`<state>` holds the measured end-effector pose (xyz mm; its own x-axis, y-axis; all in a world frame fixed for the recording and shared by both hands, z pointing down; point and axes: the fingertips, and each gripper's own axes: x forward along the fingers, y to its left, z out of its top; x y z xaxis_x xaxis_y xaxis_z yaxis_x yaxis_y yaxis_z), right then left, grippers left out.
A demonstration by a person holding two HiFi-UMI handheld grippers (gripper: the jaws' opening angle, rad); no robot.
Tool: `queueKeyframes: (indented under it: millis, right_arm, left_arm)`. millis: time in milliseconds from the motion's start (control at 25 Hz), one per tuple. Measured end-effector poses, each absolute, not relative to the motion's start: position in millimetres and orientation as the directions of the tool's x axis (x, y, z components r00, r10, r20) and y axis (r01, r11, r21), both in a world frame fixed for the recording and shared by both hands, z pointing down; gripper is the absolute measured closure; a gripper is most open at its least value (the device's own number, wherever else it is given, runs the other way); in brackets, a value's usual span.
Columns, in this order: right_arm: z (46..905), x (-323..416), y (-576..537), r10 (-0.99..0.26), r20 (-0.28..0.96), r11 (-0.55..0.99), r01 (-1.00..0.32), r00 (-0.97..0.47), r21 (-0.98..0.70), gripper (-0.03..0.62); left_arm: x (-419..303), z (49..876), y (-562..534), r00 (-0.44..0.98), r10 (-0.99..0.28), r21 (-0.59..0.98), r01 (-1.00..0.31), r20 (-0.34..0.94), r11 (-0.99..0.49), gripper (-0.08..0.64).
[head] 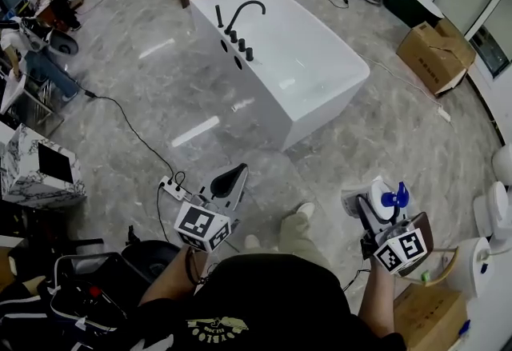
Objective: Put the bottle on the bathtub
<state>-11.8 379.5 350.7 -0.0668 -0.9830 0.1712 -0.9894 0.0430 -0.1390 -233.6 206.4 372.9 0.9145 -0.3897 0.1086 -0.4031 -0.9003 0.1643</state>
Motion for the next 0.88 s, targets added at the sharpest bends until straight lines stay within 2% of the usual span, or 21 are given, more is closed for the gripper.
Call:
queueKeyframes:
  millis: [160, 520, 880]
  right_arm:
    - [353.9, 2.2, 356.2, -0.983, 0.161, 0.064, -0.987, -0.088, -0.149, 0.324]
    - [367.6, 60.4, 288.2, -0.975, 0.158, 0.13, -0.975, -0.159, -0.179, 0.324]
    - [368.9, 114.3, 234.4, -0.959, 0.175, 0.19, -0.966, -0.221, -0.178, 0.324]
  left_arm:
    - [-229.7, 375.5, 184.7, 0.896, -0.424, 0.16, -0.442, 0.134, -0.883, 0.551]
    - [-180.2, 372.2, 146.5, 0.866, -0.477, 0.037, -0.487, 0.153, -0.872, 0.551]
    - [-131.7, 384.3, 105.1, 0.835, -0.524, 0.075, -0.541, 0.169, -0.838, 0.551]
